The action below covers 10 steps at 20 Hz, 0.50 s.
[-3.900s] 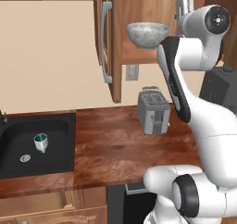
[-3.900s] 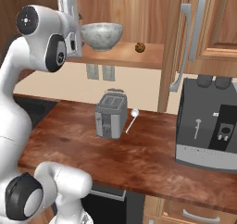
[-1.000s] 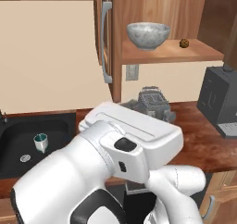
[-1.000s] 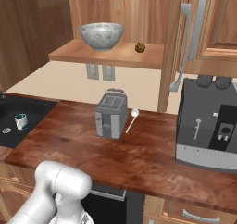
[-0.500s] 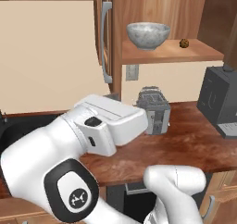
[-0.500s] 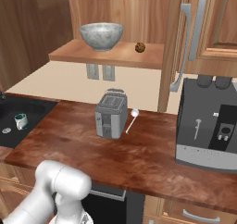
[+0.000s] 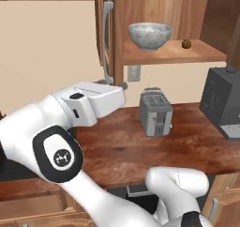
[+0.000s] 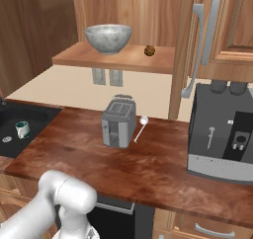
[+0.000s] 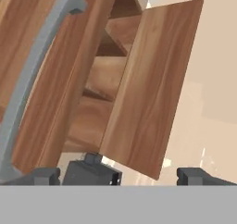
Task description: Pick the mug and place it in the sink. Pick the bowl and place it in the open cabinet and then close the cabinet.
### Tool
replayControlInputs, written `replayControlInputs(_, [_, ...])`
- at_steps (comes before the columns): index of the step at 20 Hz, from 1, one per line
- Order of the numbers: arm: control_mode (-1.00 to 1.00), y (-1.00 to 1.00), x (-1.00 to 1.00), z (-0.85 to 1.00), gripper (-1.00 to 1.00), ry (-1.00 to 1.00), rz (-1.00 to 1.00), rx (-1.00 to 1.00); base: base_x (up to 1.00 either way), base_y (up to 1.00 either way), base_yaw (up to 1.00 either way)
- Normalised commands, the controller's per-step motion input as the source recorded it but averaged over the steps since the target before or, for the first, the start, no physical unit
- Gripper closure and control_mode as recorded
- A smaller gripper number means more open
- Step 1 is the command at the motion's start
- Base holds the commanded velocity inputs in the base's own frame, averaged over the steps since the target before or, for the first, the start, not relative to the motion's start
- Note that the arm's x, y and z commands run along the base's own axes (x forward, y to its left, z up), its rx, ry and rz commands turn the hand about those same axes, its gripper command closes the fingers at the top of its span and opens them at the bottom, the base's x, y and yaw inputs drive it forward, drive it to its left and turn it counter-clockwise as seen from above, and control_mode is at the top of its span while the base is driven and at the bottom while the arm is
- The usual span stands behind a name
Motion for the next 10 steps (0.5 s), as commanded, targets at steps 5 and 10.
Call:
replayControlInputs(5, [-1.0, -0.02, 0.73, 0.0, -1.0, 0.0, 0.0, 0.0, 0.0, 0.0, 0.0])
replayControlInputs(10, [-1.0, -0.08, 0.68, 0.0, -1.0, 0.0, 0.0, 0.0, 0.0, 0.0, 0.0])
